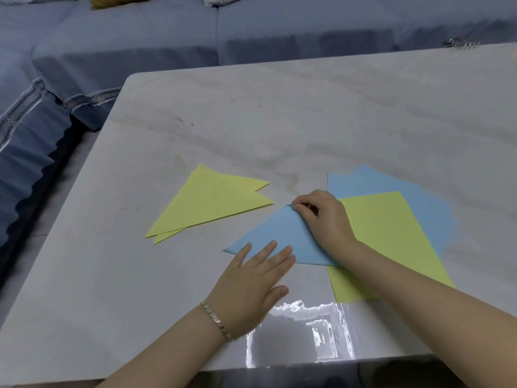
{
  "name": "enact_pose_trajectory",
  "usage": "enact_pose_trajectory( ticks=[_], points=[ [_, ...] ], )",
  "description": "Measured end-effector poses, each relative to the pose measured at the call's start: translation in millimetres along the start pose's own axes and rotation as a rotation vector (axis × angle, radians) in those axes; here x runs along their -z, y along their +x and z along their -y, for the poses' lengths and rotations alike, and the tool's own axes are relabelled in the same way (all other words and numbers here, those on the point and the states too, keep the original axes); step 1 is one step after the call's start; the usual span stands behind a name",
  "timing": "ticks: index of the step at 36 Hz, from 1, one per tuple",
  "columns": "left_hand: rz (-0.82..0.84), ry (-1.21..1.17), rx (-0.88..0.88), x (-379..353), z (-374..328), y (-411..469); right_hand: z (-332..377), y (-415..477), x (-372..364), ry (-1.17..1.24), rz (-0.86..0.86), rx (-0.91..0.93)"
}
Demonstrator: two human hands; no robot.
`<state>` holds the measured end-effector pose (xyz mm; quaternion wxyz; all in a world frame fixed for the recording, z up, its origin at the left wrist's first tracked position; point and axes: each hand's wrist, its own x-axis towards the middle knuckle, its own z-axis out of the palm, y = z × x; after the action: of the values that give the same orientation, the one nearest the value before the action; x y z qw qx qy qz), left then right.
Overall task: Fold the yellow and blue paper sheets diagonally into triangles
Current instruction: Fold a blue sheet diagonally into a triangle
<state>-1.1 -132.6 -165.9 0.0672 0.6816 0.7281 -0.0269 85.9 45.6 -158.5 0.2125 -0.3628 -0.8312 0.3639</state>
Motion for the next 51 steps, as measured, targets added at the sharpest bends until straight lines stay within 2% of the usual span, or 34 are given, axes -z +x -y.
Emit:
enact_pose_trajectory(
  ticks=[11, 17, 23, 26, 28, 30, 32, 35, 38, 41, 44, 51],
  points=[
    [-0.056, -0.065, 0.176, 7, 42, -38, -2, 0, -1, -0.005, -0.014, 0.011],
    [-0.146, -0.129, 0.353, 9, 50, -50, -3, 0, -2, -0.013, -0.022, 0.016],
    [-0.433, -0.249, 0.589, 16, 43, -45, -3, 0, -2, -0.02, -0.023, 0.009],
    [-0.52, -0.277, 0.494, 24, 31, -26, -2, 0, -2, -0.011, -0.02, -0.005],
    [-0.478, -0.264, 0.307, 26, 21, -7, -2, 0, -2, -0.012, -0.016, -0.008],
    [-0.353, -0.185, 0.169, 21, 10, 9, -2, 1, -2, -0.019, -0.018, -0.009],
    [-0.234, -0.128, 0.19, 13, 5, 19, -1, 1, -2, -0.021, -0.014, -0.014],
    [-0.155, -0.089, 0.253, -5, 2, 23, 0, -1, -2, -0.073, -0.026, 0.005],
    [-0.099, -0.049, 0.276, -10, 4, 22, 9, -15, -4, -0.196, -0.093, 0.14],
    [-0.081, -0.063, 0.282, -8, 3, 22, 19, -48, -8, -0.288, 0.053, 0.321],
    [-0.079, -0.076, 0.286, -8, 3, 22, 11, -80, -11, -0.414, 0.186, 0.423],
    [-0.11, -0.117, 0.294, -6, -1, 22, -15, -100, 13, -0.528, 0.073, 0.499]
  ],
)
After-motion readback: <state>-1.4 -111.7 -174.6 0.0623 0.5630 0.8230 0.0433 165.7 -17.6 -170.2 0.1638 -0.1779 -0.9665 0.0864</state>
